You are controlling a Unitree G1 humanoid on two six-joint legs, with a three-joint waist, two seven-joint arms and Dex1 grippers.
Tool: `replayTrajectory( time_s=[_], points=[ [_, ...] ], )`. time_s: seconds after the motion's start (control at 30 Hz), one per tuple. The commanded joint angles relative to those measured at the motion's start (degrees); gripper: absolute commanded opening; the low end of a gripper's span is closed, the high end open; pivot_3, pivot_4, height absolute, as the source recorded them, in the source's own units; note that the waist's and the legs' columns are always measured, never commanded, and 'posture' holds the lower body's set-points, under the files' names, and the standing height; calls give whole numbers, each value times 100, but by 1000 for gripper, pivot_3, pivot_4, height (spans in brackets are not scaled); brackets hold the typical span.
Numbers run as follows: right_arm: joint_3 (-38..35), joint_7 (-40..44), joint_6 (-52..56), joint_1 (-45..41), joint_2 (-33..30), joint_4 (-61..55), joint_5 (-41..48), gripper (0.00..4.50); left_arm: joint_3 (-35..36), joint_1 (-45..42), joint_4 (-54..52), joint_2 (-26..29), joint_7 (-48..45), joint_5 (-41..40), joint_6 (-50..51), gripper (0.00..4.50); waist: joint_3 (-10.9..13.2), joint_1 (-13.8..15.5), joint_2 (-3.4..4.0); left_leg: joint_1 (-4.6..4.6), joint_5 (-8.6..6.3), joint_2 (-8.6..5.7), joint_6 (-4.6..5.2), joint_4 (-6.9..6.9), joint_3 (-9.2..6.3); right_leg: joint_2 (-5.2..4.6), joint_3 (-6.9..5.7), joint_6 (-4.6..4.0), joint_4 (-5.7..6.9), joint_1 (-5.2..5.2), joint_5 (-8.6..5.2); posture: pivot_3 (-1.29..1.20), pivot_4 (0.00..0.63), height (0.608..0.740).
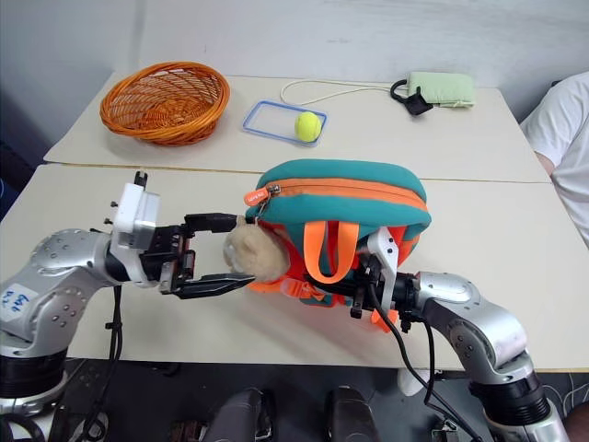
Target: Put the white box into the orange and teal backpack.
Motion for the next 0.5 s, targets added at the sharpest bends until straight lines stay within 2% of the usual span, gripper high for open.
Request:
replayTrajectory(
  time_s=[0.03,0.27,0.37,0.5],
  points=[
    [-25,-3,41,-118,-18,-106,-18,0,-108,-21,50,-148,34,145,-402,3271,0,4,0,0,0,-1,1,1,1,-1,1,0,-1,0,0,0,150,740],
    [-170,-182,248,-296,50,-258,246,0,14,-133,436,-38,-48,212,-625,1293,0,3,0,0,0,1,0,-1,1,0,1,0,0,-2,0,0,150,740],
    [-273,-344,361,-293,113,-398,450,0,346,-436,919,83,81,106,-576,862,0,4,0,-1,-1,1,1,1,2,0,1,0,0,-2,0,0,150,740],
    [-333,-521,458,-232,152,-520,528,0,736,-803,1595,260,148,-106,-344,862,0,-7,1,0,0,2,0,-1,1,0,1,0,1,-4,0,0,150,740]
  ],
)
